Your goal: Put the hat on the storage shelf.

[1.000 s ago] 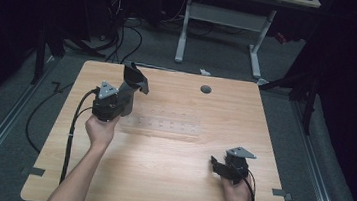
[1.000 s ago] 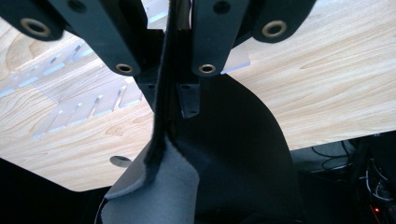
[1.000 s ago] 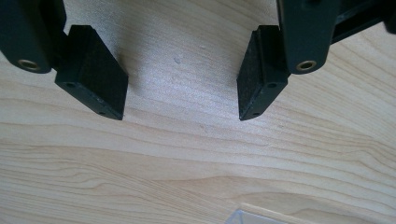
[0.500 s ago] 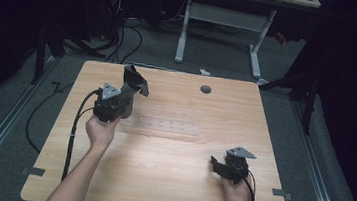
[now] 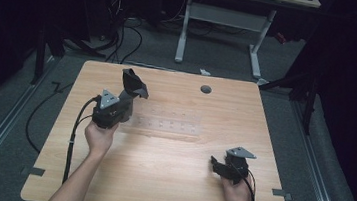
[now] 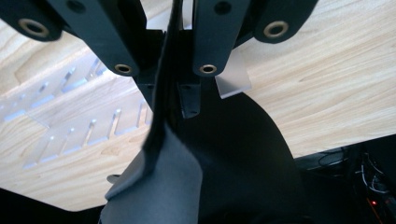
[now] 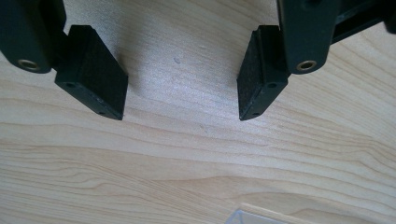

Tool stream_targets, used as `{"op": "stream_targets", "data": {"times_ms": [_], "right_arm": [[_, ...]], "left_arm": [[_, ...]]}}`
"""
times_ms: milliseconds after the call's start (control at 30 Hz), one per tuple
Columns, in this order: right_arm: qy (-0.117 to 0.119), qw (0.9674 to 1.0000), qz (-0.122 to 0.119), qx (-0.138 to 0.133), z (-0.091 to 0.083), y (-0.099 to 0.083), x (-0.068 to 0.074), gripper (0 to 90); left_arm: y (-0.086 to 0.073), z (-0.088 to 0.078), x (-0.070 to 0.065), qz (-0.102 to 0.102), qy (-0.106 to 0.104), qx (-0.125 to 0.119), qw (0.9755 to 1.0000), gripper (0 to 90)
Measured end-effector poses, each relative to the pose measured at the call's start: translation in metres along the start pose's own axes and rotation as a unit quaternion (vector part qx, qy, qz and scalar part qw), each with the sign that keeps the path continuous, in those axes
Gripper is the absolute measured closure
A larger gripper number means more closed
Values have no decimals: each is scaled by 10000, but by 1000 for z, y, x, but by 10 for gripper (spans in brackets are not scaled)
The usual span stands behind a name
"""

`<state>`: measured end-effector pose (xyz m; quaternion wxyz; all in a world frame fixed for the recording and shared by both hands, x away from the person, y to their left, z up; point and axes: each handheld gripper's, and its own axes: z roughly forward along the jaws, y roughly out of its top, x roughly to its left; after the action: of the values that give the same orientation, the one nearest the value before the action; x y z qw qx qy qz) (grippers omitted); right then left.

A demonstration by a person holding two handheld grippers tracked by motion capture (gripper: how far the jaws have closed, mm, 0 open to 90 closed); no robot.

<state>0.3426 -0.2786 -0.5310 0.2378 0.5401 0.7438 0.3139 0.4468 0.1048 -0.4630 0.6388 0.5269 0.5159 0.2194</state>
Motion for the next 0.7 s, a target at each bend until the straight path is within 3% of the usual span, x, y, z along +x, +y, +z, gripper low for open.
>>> {"op": "stream_targets", "data": {"times_ms": [467,700], "right_arm": [[-1,10000,-4,-2,0,0,0,339],[-1,10000,-2,-1,0,0,0,339]], "left_arm": [[-6,-12,12,-115,67,241,9996,826],[-5,-16,15,-240,92,229,9994,800]]}}
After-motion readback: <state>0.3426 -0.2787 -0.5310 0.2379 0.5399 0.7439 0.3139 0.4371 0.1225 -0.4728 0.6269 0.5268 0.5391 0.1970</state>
